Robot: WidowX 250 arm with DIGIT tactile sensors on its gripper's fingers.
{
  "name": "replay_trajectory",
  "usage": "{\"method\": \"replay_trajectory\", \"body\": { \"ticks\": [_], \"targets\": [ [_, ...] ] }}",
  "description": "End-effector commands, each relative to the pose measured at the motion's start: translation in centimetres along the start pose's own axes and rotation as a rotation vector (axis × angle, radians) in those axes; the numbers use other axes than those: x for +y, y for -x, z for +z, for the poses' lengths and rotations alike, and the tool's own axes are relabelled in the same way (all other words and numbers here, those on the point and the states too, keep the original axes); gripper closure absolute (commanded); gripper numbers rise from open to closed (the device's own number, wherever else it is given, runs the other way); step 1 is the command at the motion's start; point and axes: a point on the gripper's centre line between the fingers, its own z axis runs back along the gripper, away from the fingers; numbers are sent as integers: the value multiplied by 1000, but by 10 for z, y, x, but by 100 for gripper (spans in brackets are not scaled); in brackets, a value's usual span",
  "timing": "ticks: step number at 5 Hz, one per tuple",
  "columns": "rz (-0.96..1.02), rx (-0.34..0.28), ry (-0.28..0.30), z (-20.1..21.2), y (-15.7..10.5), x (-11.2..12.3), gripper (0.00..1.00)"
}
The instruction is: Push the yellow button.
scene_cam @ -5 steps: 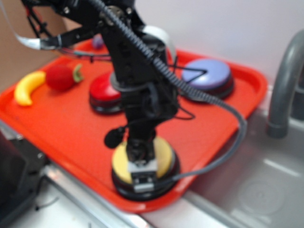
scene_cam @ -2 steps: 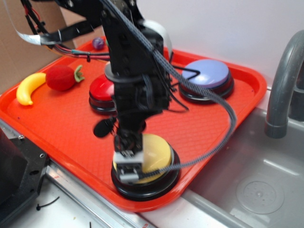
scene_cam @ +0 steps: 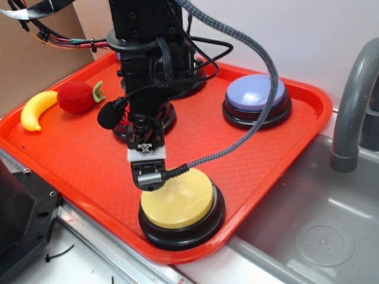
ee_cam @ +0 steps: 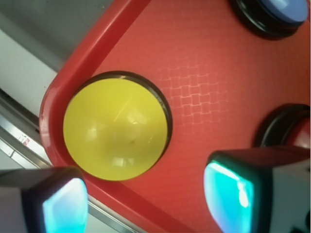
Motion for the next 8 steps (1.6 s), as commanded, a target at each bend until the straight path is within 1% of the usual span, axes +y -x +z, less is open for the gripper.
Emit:
{"method": "replay_trajectory", "body": {
  "ticks": [1, 3, 6, 8],
  "targets": [
    [25, -95, 7, 29, 2, -13, 0],
    [46, -99, 6, 44, 8, -10, 0],
    [71, -97, -14, 60, 13, -5, 0],
    [91, -112, -31, 71, 17, -3, 0]
  ]
}}
